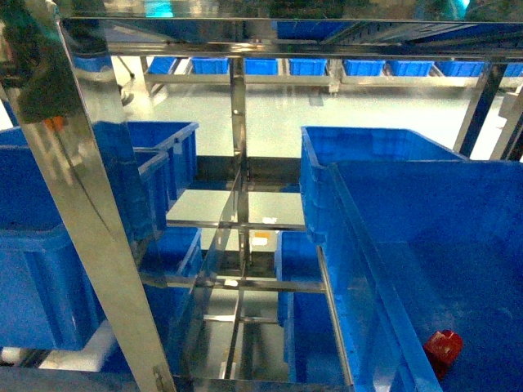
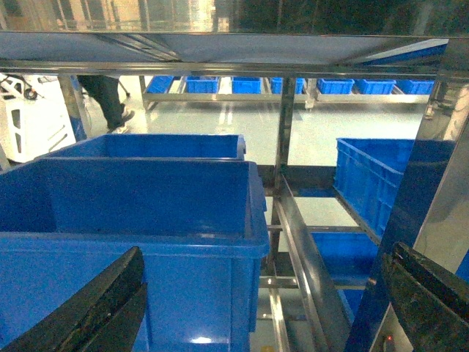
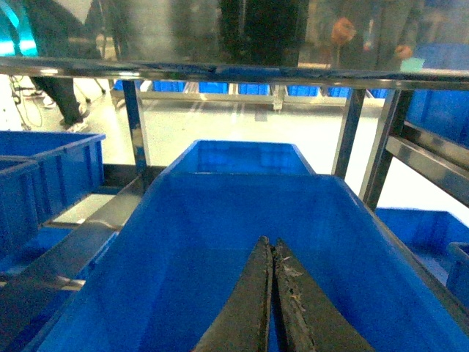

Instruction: Pick red block from blue box to shelf

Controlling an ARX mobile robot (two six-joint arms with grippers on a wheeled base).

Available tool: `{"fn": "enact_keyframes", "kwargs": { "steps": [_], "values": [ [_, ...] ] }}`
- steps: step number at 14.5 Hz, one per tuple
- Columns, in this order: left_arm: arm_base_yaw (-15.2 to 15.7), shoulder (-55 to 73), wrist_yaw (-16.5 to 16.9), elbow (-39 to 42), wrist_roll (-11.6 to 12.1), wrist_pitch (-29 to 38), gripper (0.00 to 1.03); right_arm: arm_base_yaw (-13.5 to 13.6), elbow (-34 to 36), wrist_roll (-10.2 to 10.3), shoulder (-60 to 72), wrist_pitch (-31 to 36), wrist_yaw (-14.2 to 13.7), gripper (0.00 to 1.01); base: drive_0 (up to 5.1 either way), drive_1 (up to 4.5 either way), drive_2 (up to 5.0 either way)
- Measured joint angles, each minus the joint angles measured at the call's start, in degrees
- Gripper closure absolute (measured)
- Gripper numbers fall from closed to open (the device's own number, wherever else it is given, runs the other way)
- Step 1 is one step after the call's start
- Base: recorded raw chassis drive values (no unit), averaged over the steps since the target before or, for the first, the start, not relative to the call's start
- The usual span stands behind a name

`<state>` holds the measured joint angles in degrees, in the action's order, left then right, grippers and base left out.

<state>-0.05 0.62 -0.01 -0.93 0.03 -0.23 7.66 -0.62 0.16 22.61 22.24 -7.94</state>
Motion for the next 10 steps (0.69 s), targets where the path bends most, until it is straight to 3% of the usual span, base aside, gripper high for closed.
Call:
{"fn": "enact_keyframes", "kwargs": {
  "steps": [1, 2, 3, 4, 9, 10],
  "values": [
    [0.0, 0.0, 0.0, 0.0, 0.0, 0.0, 0.05, -1.3, 0.0, 0.1, -2.4, -1.6, 1.4, 0.99, 0.0, 0.0, 0.0],
    [0.0, 0.0, 0.0, 0.0, 0.0, 0.0, 0.05, -6.2, 0.0, 0.2, -4.5, -4.1, 6.6, 0.99, 0.0, 0.0, 0.0],
    [0.0, 0.0, 0.0, 0.0, 0.0, 0.0, 0.05, -8.2, 0.0, 0.2, -5.9, -5.5, 6.8, 0.99, 0.0, 0.0, 0.0],
    [0.0, 0.0, 0.0, 0.0, 0.0, 0.0, 0.05, -7.9, 0.0, 0.3, -7.3, -6.8, 7.9, 0.99, 0.0, 0.0, 0.0],
    [0.0, 0.0, 0.0, 0.0, 0.0, 0.0, 0.05, -7.7, 0.0, 0.2, -12.7, -12.2, 7.8, 0.99, 0.0, 0.0, 0.0],
    [0.0, 0.0, 0.0, 0.0, 0.0, 0.0, 0.05, -7.7, -0.1, 0.2, -16.1, -17.4, 7.8, 0.99, 0.0, 0.0, 0.0]
  ]
}}
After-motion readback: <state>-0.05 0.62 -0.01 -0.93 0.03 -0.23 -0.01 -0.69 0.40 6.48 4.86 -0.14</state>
